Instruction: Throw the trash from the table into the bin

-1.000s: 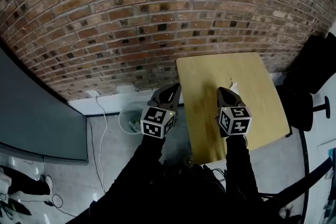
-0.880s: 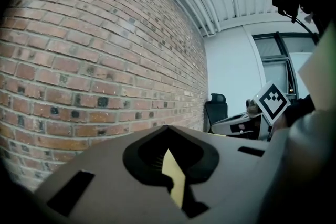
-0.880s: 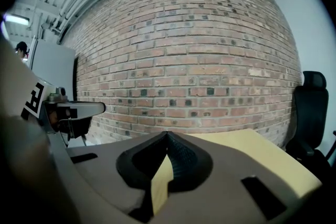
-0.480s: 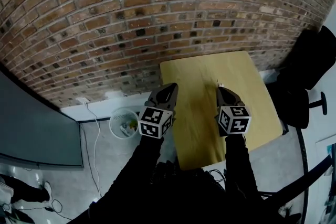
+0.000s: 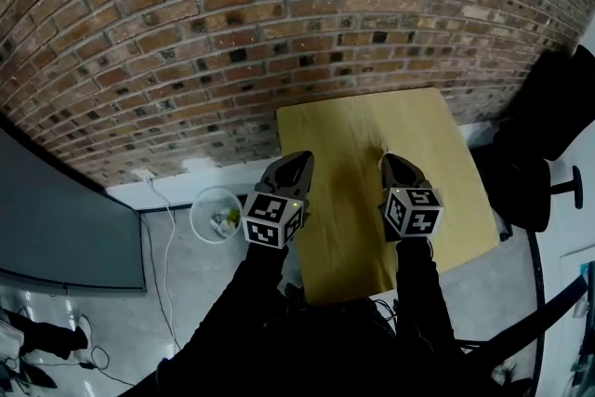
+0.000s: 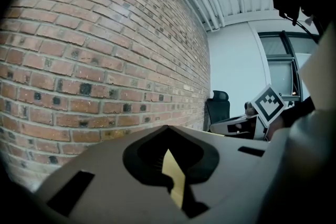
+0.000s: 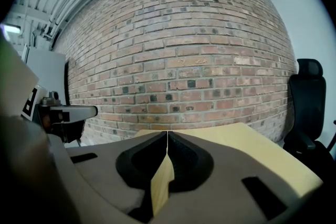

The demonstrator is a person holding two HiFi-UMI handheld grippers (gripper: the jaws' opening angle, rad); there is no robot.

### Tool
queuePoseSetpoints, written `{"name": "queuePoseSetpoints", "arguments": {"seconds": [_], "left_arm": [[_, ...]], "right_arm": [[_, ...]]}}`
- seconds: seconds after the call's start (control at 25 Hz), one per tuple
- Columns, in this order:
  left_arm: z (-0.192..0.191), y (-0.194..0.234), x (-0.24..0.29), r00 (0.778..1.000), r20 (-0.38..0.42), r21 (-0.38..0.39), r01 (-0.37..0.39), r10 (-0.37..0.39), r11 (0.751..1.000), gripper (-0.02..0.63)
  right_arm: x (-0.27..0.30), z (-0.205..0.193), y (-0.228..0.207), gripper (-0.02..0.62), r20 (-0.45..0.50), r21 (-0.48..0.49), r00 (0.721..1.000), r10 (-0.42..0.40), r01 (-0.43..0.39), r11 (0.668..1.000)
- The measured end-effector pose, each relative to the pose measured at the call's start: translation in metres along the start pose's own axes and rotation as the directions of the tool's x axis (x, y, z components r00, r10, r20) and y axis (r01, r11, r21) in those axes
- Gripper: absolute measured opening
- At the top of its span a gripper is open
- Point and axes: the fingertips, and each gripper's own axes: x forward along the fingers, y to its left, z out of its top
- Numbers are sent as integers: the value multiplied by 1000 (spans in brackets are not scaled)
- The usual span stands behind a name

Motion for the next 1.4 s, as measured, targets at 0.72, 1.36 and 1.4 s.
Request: {"name": "queuePoseSetpoints", "arguments": {"seconds": [0.72, 1.36, 1.4], "left_arm": [[-7, 14, 2, 999, -14, 21, -50, 50, 999, 6], [-21, 38, -13, 993, -50, -19, -105, 104, 994, 6], [-21, 40, -15, 993, -49, -20, -110, 109, 994, 6]], "right_arm": [[44, -60, -48, 249, -186, 90, 981, -52, 70, 994], [73, -111, -61, 244, -403, 62, 913, -66, 99, 993], [73, -114, -61, 244, -414, 54, 908, -69, 100, 993]]}}
